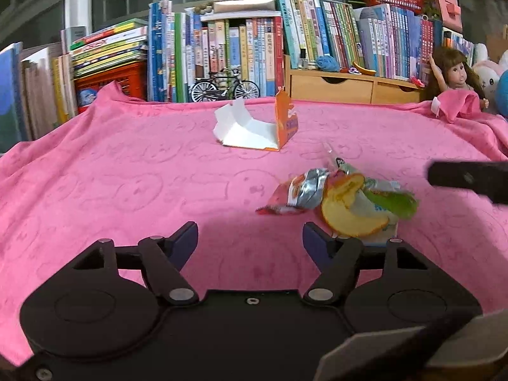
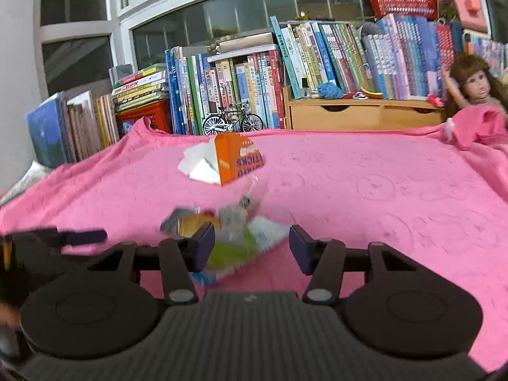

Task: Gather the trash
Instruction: 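Grasp the red snack wrapper with the left tool while the right grasps the green-and-clear bag, then lift both held wrappers and carry them toward the bin, then open both tools over the bin and raise them back over the towel, then grasp the orange peel with the left tool while the right grasps the white-and-blue paper bag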

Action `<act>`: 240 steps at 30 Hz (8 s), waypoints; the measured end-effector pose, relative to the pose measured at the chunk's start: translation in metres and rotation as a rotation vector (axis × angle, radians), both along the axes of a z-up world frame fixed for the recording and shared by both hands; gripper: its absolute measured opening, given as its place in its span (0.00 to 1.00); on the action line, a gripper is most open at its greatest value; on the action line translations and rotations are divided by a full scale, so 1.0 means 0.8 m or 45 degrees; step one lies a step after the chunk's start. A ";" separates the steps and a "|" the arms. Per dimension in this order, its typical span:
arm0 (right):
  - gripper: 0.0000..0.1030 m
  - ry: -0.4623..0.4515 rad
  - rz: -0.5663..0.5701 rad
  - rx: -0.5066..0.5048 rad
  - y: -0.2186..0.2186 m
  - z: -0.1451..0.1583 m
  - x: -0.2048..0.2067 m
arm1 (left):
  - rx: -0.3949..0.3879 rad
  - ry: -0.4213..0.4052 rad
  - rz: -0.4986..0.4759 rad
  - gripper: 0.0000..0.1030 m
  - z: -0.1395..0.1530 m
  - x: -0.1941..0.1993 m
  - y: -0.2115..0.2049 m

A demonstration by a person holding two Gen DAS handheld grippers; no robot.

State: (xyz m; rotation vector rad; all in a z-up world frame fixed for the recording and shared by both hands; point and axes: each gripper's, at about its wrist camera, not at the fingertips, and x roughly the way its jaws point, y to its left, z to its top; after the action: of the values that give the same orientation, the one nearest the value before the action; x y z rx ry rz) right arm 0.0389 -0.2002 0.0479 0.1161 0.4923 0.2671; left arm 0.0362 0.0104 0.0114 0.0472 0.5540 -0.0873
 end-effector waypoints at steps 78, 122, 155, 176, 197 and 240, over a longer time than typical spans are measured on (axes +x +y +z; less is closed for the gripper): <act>0.28 0.042 -0.015 0.162 -0.034 -0.024 -0.112 | -0.414 -0.117 -0.001 0.26 0.024 -0.144 -0.005; 0.28 0.464 -0.108 0.243 -0.034 -0.165 -0.240 | -0.104 0.330 -0.160 0.29 -0.090 -0.267 -0.026; 0.64 0.358 -0.044 0.238 -0.036 -0.127 -0.245 | -0.116 0.245 -0.160 0.61 -0.057 -0.262 -0.018; 0.74 0.064 -0.047 0.125 -0.033 -0.052 -0.158 | -0.366 0.020 -0.112 0.75 0.035 -0.085 -0.030; 0.79 0.118 -0.055 0.097 -0.018 -0.057 -0.093 | -0.443 0.097 -0.012 0.08 -0.018 0.015 -0.029; 0.08 0.084 0.024 -0.025 0.030 -0.038 -0.060 | -0.477 -0.010 0.034 0.08 -0.014 -0.078 0.046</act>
State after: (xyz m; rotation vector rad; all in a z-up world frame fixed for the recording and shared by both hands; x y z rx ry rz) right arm -0.0093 -0.1765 0.0174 0.1018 0.5617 0.2775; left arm -0.0259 0.0473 0.0005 -0.3242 0.5230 -0.1633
